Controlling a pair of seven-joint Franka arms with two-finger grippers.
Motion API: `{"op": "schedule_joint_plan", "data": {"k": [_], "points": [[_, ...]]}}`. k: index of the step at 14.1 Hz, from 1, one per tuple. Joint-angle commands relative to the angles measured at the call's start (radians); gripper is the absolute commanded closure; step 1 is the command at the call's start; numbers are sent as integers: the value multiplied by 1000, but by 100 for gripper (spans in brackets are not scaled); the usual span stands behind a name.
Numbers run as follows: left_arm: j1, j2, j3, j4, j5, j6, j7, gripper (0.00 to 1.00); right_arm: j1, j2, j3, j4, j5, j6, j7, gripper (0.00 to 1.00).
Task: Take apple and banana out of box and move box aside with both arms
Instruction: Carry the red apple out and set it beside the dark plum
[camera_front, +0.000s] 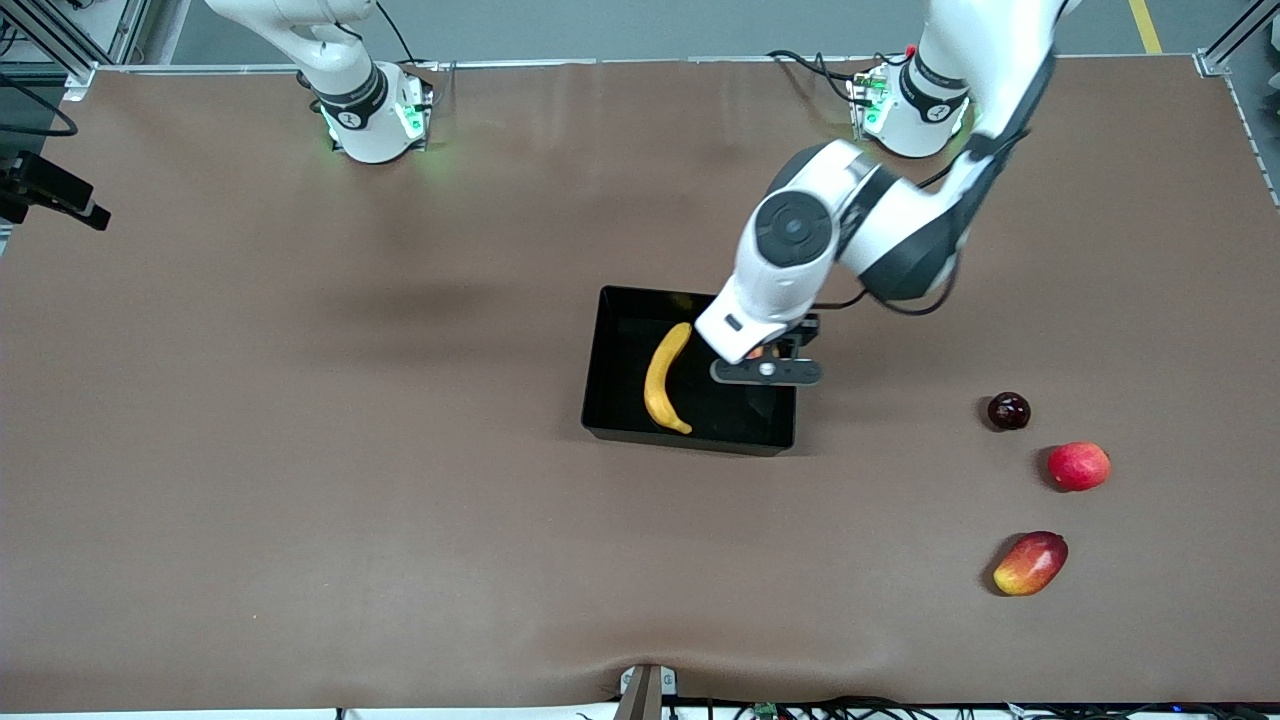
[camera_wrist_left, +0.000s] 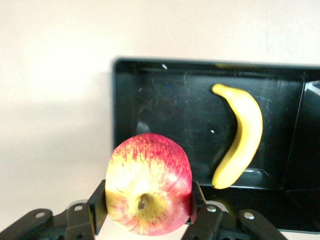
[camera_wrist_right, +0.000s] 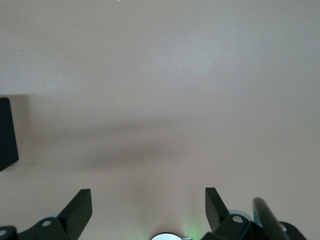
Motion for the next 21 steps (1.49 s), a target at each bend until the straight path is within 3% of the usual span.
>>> {"op": "schedule_joint_plan", "data": {"k": [1,5,9,16,21], "points": [[116,-49,-7,-2,3,-52,152,100,-27,-4,13,-2,20,-6,-9,0],[282,-48,-4,-6,-29,-80,362,100,-25,-4,13,0,20,-6,-9,0],[424,47,-3,-10,-25,-8,516,100,-27,-4,13,-2,20,-7,-9,0],[460,204,11,-39,1,182,528,100,-25,-4,13,0,20,-7,-9,0],[451,261,13,-64,93,222,479,100,-28,-4,13,-2,20,-9,-9,0]]}}
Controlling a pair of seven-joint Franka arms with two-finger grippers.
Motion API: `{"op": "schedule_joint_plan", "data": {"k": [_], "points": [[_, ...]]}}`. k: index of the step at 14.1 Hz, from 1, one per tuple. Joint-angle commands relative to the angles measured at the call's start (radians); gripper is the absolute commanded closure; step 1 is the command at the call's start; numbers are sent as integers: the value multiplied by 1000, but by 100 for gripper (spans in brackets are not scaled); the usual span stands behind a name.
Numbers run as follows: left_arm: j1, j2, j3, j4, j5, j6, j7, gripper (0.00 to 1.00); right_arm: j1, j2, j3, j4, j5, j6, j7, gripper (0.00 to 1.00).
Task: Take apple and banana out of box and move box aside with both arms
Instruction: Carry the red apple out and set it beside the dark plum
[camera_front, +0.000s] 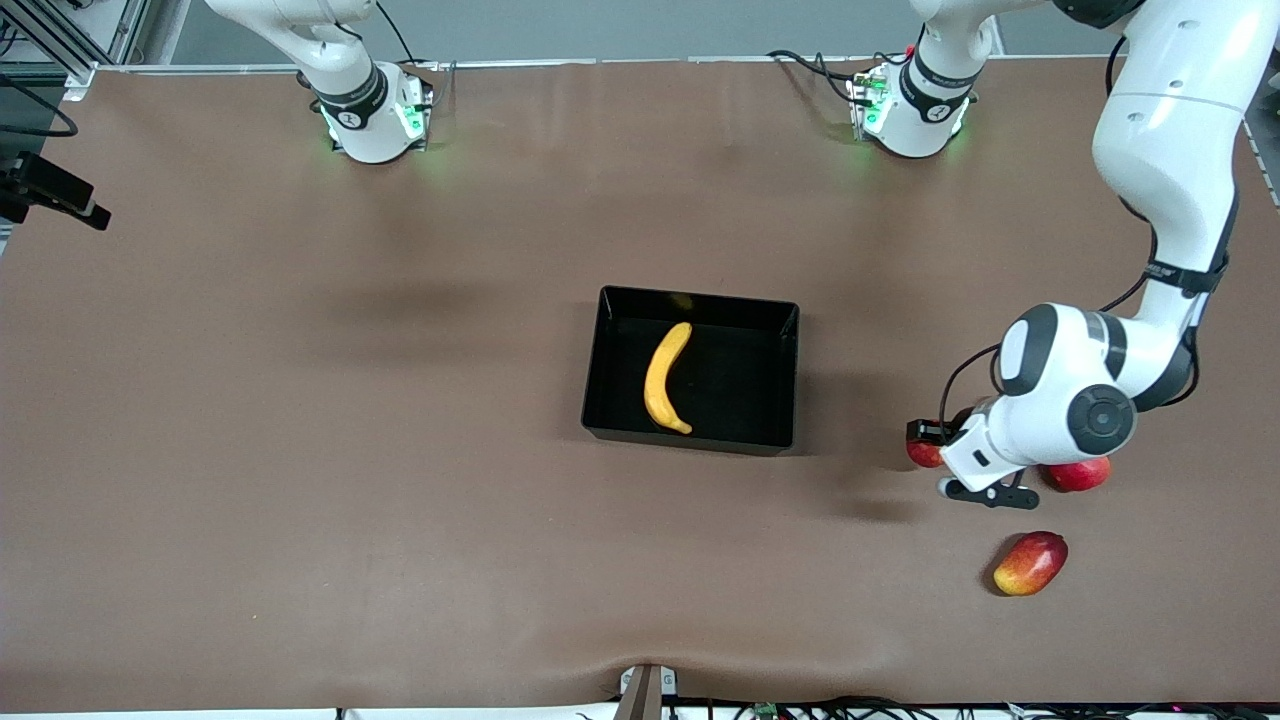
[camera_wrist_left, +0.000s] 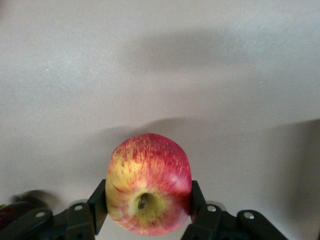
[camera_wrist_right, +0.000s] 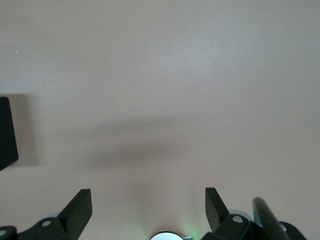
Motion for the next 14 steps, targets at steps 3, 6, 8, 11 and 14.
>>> {"op": "schedule_joint_plan", "data": {"k": [3,6,8,11,14], "points": [[11,14,-5,-19,97,30,-32,96,-32,-4,13,0,20,-6,-9,0],[14,6,-5,-18,99,36,-32,0,-30,-1,13,0,20,-5,-9,0],[20,-38,-6,-4,99,25,-16,0,-32,-1,13,0,20,-6,-9,0],[-2,-121,-38,-5,93,-20,-29,0,-32,-1,13,0,21,-5,-9,0],[-29,-135,-148,-4,84,-22,-69,0,-30,-1,13,1,40,-5,-9,0]]}}
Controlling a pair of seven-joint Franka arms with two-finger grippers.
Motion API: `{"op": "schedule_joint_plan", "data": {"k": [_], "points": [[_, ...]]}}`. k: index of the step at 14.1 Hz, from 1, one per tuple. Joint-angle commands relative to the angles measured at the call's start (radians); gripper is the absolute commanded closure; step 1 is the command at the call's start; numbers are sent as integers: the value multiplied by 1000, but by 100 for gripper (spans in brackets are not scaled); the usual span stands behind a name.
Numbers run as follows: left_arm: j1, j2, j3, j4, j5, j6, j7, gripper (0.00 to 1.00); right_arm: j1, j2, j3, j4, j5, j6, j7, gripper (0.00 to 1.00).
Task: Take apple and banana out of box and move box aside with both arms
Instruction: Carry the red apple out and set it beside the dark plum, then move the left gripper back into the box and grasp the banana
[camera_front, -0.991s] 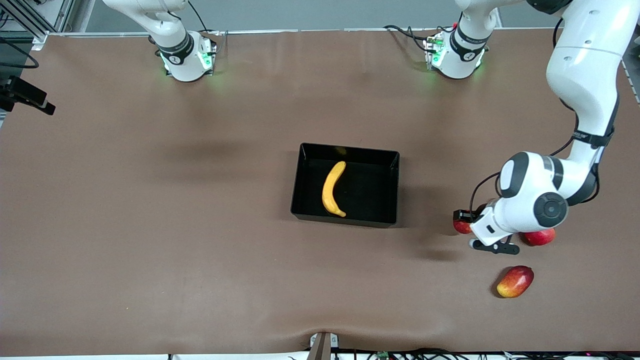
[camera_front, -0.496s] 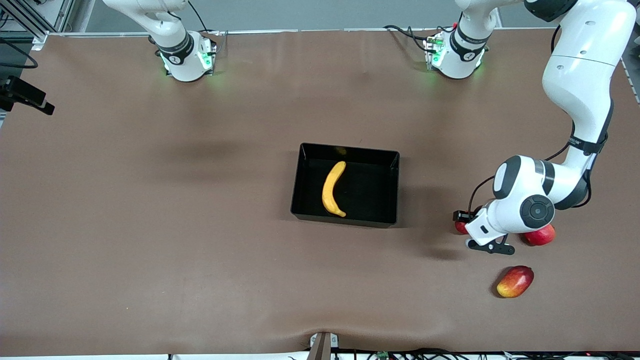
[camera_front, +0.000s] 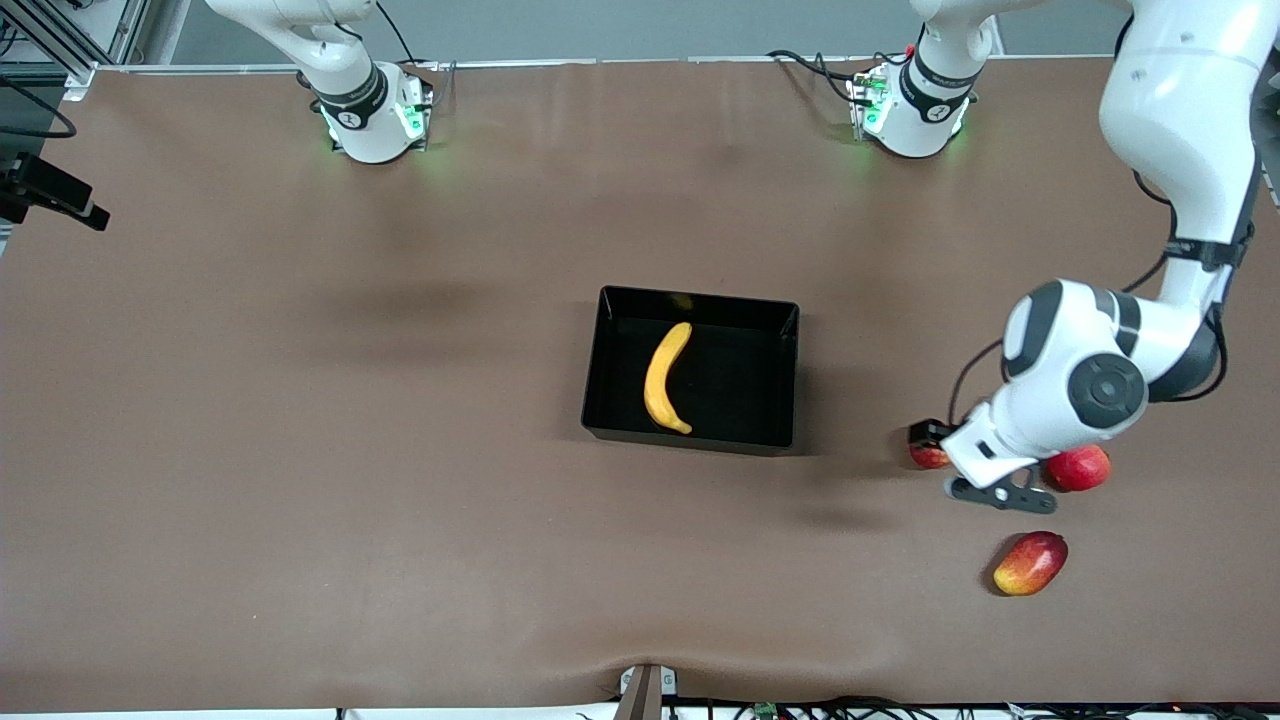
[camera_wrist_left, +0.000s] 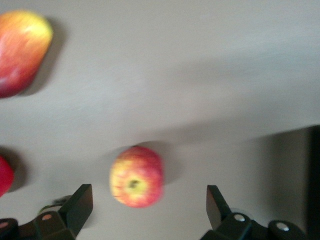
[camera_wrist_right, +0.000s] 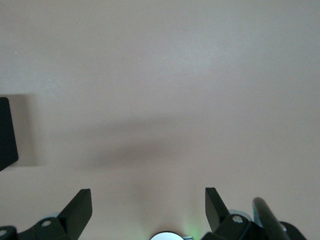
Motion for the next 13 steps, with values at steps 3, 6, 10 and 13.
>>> {"op": "schedule_joint_plan", "data": {"k": [3,6,10,13], "points": [[-88,-13,-179,-24,22,-11,-330,0,-35,0,13,3,41,-4,-9,0],[-270,27,-173,20,39,-5,-495,0,-35,11,13,6,42,-3,-9,0],[-383,113,-170,44,106,70,-563,0,-41,41,13,17,70,-3,-9,0],[-449,177,-120,45,160,168,-586,0,-43,60,13,31,59,-1,-106,0]]}}
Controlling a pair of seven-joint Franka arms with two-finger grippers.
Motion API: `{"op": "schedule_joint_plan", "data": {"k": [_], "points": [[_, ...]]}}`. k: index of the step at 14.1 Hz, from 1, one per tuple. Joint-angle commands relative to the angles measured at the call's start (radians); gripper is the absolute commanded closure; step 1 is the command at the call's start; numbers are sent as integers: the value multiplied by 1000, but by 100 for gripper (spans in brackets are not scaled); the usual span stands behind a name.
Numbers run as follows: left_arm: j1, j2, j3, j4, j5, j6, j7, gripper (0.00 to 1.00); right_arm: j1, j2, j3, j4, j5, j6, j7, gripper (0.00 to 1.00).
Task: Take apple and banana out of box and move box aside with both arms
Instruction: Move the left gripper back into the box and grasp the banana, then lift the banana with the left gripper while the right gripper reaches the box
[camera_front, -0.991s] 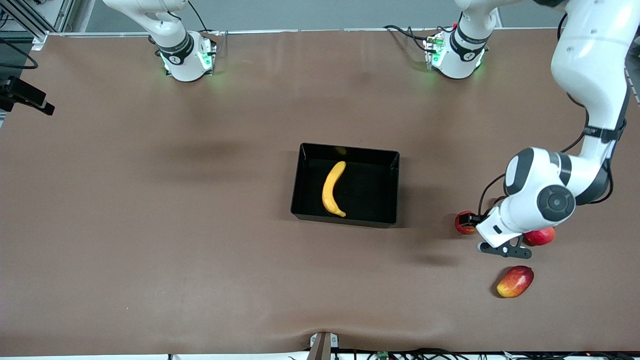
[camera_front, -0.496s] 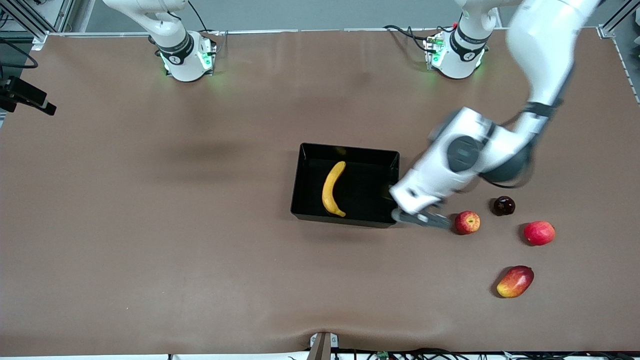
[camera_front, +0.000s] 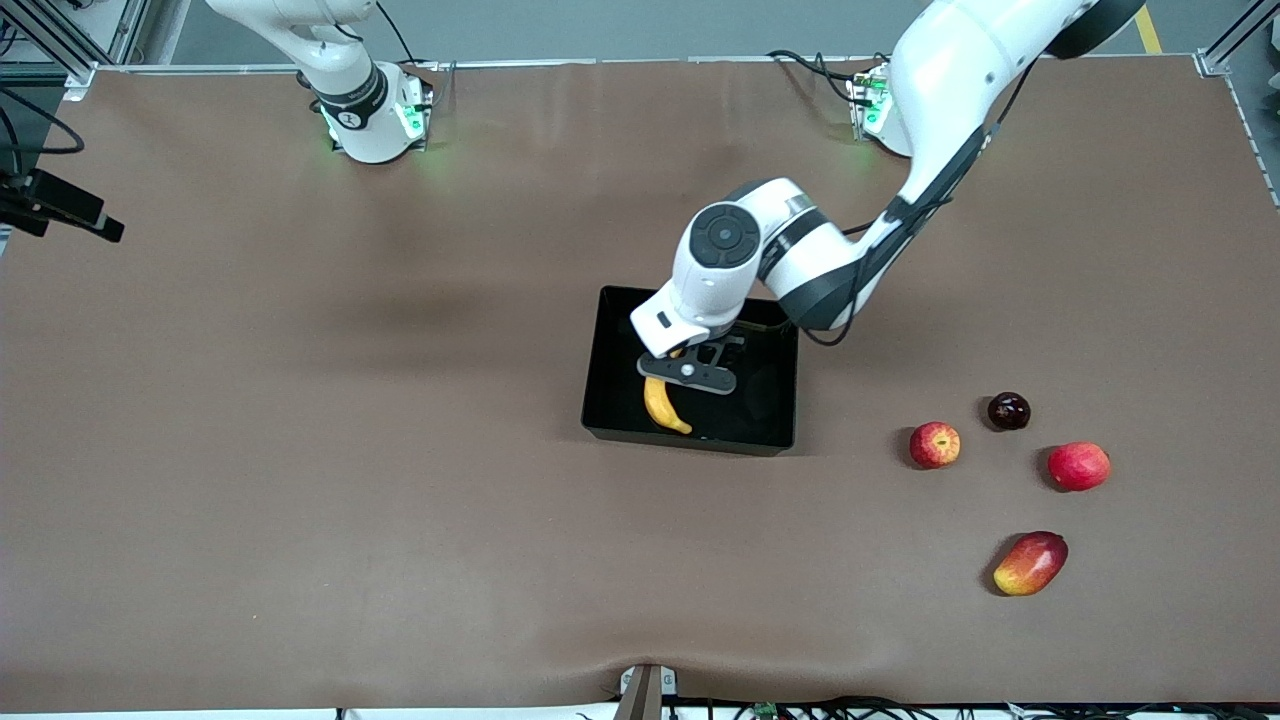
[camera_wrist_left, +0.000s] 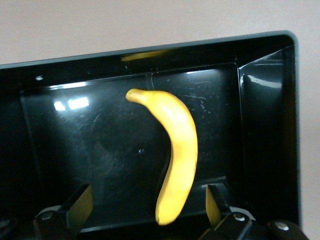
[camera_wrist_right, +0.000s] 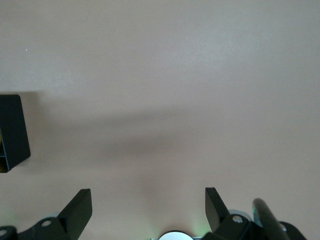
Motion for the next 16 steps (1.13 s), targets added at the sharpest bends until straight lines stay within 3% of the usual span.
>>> {"op": "schedule_joint_plan", "data": {"k": [1,4,7,9,11,13,16], "points": [[-64,75,52,38,40,93,-26,0,-41,23,12,29,7,-8,-107,0],[-155,120,142,40,40,185,-72,0,-81,46,12,27,11,-12,-140,0],[-172,155,162,39,34,236,-89,3,-68,86,16,27,8,-8,-141,0],[-175,161,162,39,31,236,-90,35,-65,115,19,29,14,2,-138,0],[-175,161,162,39,46,236,-76,84,-59,157,21,32,19,5,-140,0],[-174,146,162,37,48,224,-75,100,-16,193,21,36,23,6,-137,0],[-174,114,164,39,55,194,-61,100,17,203,21,36,26,21,-126,0]]}}
